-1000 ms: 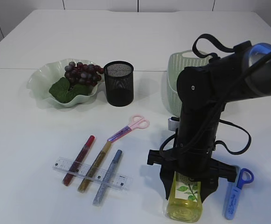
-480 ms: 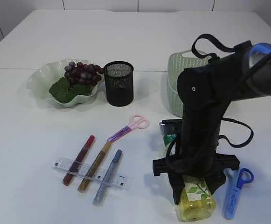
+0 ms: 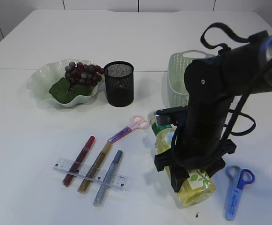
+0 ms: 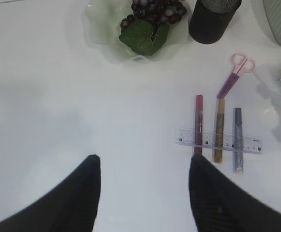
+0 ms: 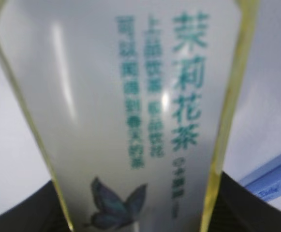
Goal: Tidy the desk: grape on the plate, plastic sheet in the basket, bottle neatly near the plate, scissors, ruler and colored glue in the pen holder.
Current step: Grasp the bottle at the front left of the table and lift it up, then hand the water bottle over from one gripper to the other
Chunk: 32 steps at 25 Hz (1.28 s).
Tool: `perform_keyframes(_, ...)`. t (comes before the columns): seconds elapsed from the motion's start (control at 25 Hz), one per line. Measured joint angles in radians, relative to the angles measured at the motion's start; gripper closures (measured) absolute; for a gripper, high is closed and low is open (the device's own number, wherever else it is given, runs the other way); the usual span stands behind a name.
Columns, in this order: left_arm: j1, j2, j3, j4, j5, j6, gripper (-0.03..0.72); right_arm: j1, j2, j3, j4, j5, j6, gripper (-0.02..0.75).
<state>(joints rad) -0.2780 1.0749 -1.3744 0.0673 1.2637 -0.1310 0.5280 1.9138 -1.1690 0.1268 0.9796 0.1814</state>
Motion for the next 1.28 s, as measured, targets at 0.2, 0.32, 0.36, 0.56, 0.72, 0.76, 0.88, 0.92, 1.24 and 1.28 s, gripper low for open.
perform_keyframes(0.2, 0.000, 0.000, 0.000, 0.000, 0.000, 0.000, 0.267, 0.000, -0.084, 0.009, -0.008, -0.063, -0.089, 0.291)
perform_keyframes(0.32, 0.000, 0.000, 0.000, -0.002, 0.000, 0.000, 0.267, 0.000, -0.144, 0.042, -0.008, -0.112, -0.132, 0.291)
perform_keyframes(0.36, 0.000, 0.000, 0.000, -0.006, 0.000, 0.000, 0.267, 0.000, -0.169, 0.061, -0.006, -0.133, -0.149, 0.291)
perform_keyframes(0.56, 0.000, 0.000, 0.000, -0.019, 0.000, 0.000, 0.267, 0.000, -0.290, 0.184, 0.054, -0.227, -0.233, 0.291)
perform_keyframes(0.72, 0.000, -0.001, 0.029, -0.019, -0.028, 0.000, 0.267, 0.000, -0.357, 0.255, 0.186, -0.261, -0.352, 0.291)
perform_keyframes(0.76, 0.000, -0.001, 0.051, -0.020, -0.049, 0.000, 0.267, 0.000, -0.367, 0.265, 0.233, -0.261, -0.397, 0.291)
perform_keyframes(0.88, 0.000, -0.001, 0.130, -0.020, -0.116, 0.003, 0.267, 0.000, -0.395, 0.267, 0.387, -0.265, -0.548, 0.291)
perform_keyframes(0.92, 0.000, -0.001, 0.155, -0.020, -0.141, 0.003, 0.267, 0.000, -0.407, 0.267, 0.448, -0.265, -0.608, 0.291)
perform_keyframes(1.24, 0.000, -0.001, 0.390, -0.074, -0.392, 0.006, 0.267, 0.000, -0.461, 0.267, 0.863, -0.203, -1.024, 0.292)
perform_keyframes(1.28, 0.000, -0.001, 0.420, -0.080, -0.423, 0.006, 0.267, 0.000, -0.461, 0.267, 0.912, -0.192, -1.072, 0.292)
